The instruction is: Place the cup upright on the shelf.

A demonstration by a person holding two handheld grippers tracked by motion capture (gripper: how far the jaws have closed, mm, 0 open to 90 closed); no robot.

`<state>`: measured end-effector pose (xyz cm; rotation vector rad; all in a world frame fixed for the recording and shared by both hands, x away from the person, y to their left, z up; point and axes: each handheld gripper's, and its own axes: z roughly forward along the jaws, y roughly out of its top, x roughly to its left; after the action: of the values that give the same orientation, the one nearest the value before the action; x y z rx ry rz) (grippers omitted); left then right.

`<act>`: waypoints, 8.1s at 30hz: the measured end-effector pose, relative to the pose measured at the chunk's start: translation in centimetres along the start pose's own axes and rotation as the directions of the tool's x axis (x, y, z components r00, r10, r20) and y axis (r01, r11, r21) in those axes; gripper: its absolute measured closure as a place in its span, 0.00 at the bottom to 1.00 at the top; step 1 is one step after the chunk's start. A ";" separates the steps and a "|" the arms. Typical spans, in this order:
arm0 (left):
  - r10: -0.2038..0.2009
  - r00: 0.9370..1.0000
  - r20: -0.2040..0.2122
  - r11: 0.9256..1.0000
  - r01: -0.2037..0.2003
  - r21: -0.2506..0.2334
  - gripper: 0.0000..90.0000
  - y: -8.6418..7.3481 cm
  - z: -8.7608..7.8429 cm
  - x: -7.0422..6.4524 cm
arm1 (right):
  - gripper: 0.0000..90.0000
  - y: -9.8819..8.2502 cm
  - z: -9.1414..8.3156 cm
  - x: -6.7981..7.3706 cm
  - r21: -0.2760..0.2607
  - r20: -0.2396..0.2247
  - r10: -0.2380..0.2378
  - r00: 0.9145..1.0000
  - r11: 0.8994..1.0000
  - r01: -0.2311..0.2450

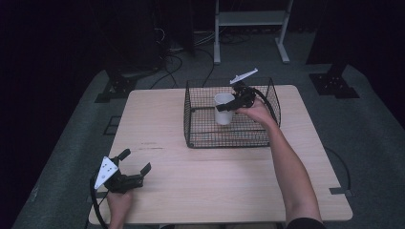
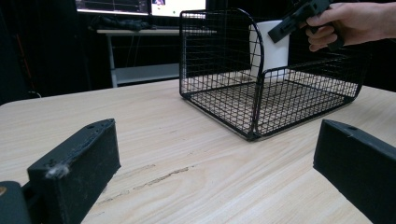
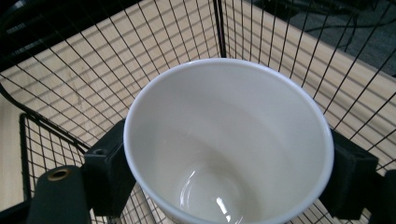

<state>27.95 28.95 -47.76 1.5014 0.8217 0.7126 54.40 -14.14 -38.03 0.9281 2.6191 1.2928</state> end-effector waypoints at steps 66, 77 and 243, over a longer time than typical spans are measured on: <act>0.008 1.000 -0.002 1.000 -0.008 -0.003 0.00 0.1 0.0 -0.1 | 0.19 -0.9 0.4 1.2 0.075 0.022 -0.077 0.997 0.994 0.075; 0.007 1.000 -0.004 1.000 -0.007 0.004 0.00 0.1 0.0 0.0 | 0.15 -0.3 -0.6 1.4 0.015 0.026 -0.069 0.997 0.998 0.069; 0.008 1.000 -0.006 1.000 -0.008 0.001 0.00 -0.1 0.0 -0.1 | 0.15 -17.7 -14.6 7.8 -0.195 -0.044 -0.010 0.999 0.981 0.001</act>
<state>27.89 28.90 -47.83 1.5053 0.8209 0.7229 34.78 -28.18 -40.35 0.8695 2.4673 1.5514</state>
